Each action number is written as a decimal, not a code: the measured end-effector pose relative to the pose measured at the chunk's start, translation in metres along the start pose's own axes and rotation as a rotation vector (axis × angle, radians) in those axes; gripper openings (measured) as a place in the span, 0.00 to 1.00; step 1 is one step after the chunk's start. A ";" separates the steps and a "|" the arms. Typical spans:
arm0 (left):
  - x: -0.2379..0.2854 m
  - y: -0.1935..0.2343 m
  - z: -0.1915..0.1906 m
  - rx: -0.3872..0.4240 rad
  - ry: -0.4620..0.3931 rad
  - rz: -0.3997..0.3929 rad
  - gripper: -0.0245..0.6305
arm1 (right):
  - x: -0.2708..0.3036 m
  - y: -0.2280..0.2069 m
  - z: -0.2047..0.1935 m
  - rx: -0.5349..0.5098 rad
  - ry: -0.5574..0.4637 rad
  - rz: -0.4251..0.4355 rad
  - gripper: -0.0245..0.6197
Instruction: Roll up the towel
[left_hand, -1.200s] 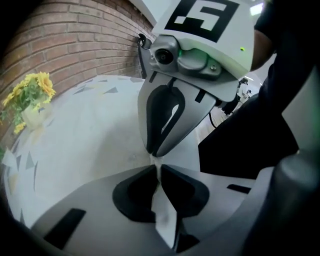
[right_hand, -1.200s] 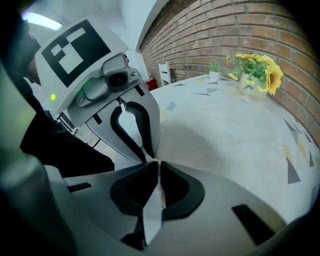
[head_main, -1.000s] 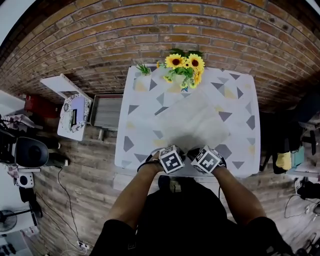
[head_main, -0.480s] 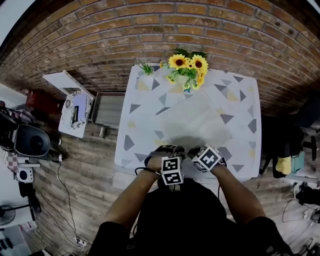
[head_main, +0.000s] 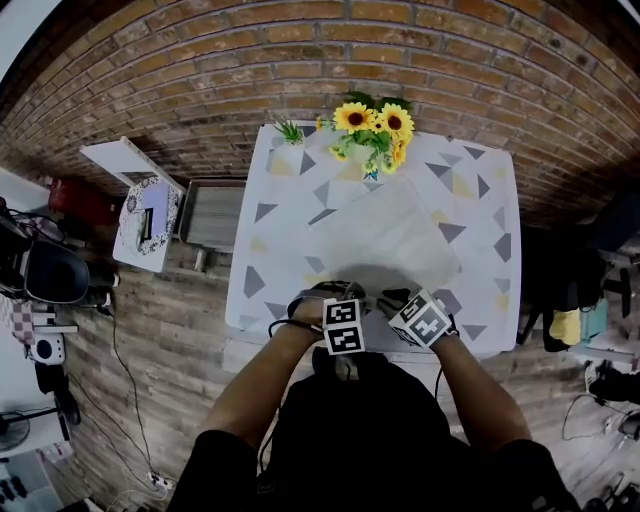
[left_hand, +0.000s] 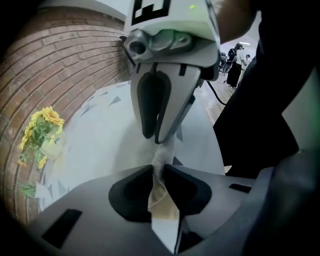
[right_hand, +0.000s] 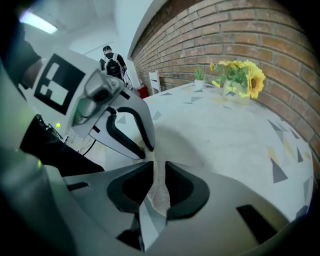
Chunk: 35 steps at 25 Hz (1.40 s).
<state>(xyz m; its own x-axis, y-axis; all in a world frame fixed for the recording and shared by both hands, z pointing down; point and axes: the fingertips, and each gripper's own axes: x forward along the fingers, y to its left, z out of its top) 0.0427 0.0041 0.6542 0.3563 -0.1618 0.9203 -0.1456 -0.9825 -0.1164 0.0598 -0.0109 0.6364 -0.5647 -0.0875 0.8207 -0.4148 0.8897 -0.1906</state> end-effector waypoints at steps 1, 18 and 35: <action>0.001 0.002 -0.001 -0.019 -0.005 -0.009 0.17 | -0.004 0.005 0.003 -0.021 -0.018 0.001 0.18; -0.017 0.011 0.001 0.047 0.010 0.032 0.25 | 0.019 0.011 -0.006 -0.233 0.083 0.029 0.11; 0.001 0.021 0.003 -0.207 0.019 -0.154 0.14 | 0.007 -0.019 0.009 -0.175 0.009 0.064 0.14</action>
<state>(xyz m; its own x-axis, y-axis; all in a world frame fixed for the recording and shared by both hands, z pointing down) 0.0429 -0.0168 0.6519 0.3720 -0.0081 0.9282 -0.2774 -0.9552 0.1029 0.0576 -0.0323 0.6409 -0.5791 -0.0249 0.8149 -0.2471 0.9579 -0.1463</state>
